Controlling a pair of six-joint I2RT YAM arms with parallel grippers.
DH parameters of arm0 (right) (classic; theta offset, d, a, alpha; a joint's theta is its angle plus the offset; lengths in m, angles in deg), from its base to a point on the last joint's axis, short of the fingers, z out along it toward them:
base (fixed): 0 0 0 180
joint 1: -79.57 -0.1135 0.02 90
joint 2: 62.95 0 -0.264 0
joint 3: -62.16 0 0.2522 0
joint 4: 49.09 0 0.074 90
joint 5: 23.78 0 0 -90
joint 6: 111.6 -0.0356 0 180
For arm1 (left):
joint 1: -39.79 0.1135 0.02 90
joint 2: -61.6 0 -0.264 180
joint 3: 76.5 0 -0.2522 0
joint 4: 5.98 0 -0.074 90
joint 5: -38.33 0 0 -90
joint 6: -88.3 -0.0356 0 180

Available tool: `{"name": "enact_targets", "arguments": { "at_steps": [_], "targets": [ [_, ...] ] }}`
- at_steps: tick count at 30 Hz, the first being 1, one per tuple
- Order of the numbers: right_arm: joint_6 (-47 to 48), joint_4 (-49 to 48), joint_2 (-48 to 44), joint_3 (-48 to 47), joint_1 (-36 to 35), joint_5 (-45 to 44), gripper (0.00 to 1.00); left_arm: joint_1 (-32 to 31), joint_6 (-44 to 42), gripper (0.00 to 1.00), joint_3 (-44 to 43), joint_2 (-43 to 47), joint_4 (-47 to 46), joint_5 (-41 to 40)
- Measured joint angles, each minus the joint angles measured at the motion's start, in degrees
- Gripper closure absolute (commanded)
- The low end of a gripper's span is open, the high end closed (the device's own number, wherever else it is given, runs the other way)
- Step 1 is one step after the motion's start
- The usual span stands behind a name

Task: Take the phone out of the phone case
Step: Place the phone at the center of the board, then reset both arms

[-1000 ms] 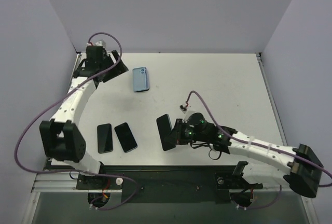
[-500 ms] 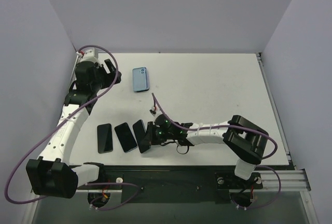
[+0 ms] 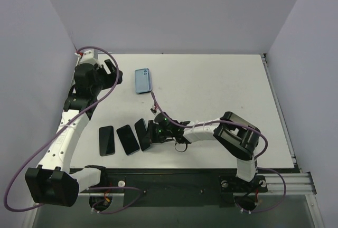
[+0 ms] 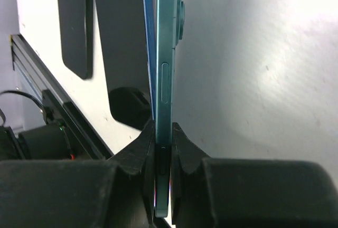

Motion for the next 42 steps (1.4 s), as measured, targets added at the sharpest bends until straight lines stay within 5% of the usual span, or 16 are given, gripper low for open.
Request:
{"name": "enact_targets", "arguments": {
  "at_steps": [7, 22, 26, 32, 42],
  "targets": [
    [-7.67, -10.03, 7.82, -3.45, 0.35, 2.97, 0.96, 0.0, 0.02, 0.16, 0.44, 0.0, -0.81, 0.31],
    [-19.5, -21.51, 10.91, -0.39, 0.04, 2.27, 0.55, 0.35, 0.28, 0.16, 0.72, 0.02, -1.31, 1.77],
    [-16.13, -14.8, 5.18, 1.75, -0.42, -0.74, 0.37, 0.44, 0.28, 0.15, 0.72, 0.0, -1.44, 1.9],
    [-7.78, 2.25, -7.89, 4.83, -2.05, -9.25, 0.29, 0.44, 0.24, 0.14, 0.74, 0.0, -1.53, 2.05],
    [7.39, 38.88, -47.45, 4.48, -3.76, -36.44, 0.14, -1.99, -1.27, 0.13, 2.71, 3.06, -1.84, 0.92]
  ]
}}
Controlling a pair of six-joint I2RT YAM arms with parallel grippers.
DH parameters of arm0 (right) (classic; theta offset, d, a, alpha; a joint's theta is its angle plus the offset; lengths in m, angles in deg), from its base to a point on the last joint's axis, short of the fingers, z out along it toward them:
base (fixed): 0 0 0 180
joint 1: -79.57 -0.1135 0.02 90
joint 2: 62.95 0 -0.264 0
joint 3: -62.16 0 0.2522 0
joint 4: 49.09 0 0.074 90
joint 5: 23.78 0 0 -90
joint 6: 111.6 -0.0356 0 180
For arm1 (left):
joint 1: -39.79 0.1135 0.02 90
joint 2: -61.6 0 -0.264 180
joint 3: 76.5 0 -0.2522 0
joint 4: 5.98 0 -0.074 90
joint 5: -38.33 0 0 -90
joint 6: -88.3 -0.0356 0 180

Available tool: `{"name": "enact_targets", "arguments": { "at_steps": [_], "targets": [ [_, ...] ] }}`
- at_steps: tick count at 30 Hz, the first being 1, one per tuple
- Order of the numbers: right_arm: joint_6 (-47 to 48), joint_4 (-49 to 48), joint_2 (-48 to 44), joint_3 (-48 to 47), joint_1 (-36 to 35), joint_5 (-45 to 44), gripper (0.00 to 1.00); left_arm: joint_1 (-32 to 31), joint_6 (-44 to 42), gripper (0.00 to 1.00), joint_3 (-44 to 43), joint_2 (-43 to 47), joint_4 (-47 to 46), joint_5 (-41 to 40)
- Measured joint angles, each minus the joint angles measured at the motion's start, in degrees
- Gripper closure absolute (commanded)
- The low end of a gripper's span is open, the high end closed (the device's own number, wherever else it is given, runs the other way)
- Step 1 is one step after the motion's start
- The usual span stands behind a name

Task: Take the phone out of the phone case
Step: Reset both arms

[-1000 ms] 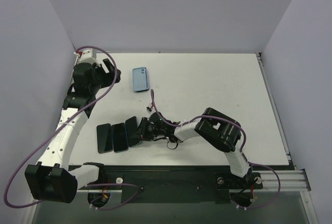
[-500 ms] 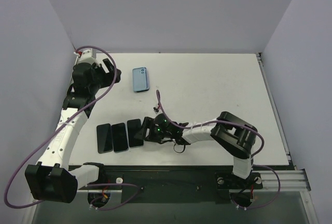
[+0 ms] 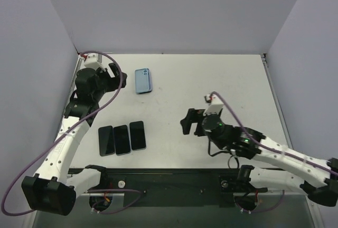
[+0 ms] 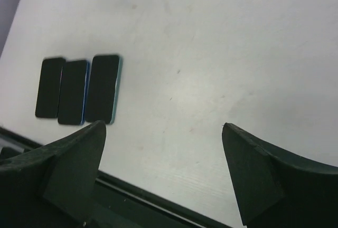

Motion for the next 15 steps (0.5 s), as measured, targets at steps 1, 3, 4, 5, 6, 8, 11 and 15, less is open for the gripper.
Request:
{"name": "enact_targets", "arguments": {
  "at_steps": [1, 3, 4, 5, 6, 8, 11, 15],
  "targets": [
    [1.25, 4.07, -4.24, -1.51, 0.07, -3.67, 0.13, -1.16, -0.24, 0.13, 0.0, 1.01, 0.0, -0.63],
    [4.0, 11.37, -11.1, -5.73, 0.11, -10.97, 0.13, -3.37, -0.13, 0.12, -0.13, 3.56, 0.55, -0.7],
    [5.38, 14.51, -13.73, -8.2, 0.11, -14.53, 0.13, -4.04, 0.17, 0.12, -0.24, 5.22, 0.68, -0.59],
    [6.88, 17.31, -15.89, -10.69, 0.17, -18.1, 0.13, -4.26, 0.59, 0.11, -0.35, 7.04, 0.76, -0.42],
    [8.11, 19.19, -17.55, -12.57, 0.24, -20.76, 0.12, -4.24, 1.16, 0.11, -0.55, 9.03, 0.74, -0.26],
    [12.68, 23.08, -21.62, -17.77, 0.37, -27.19, 0.12, -4.22, 2.14, 0.11, -1.42, 13.03, 0.66, -0.2],
    [19.21, 24.09, -25.77, -21.79, 0.44, -33.05, 0.12, -4.22, 3.13, 0.11, -4.22, 17.68, 0.52, -0.24],
    [26.69, 23.47, -28.81, -23.02, 0.44, -36.98, 0.12, -4.22, 3.23, 0.11, -10.56, 20.72, 0.76, -1.31]
  ]
}}
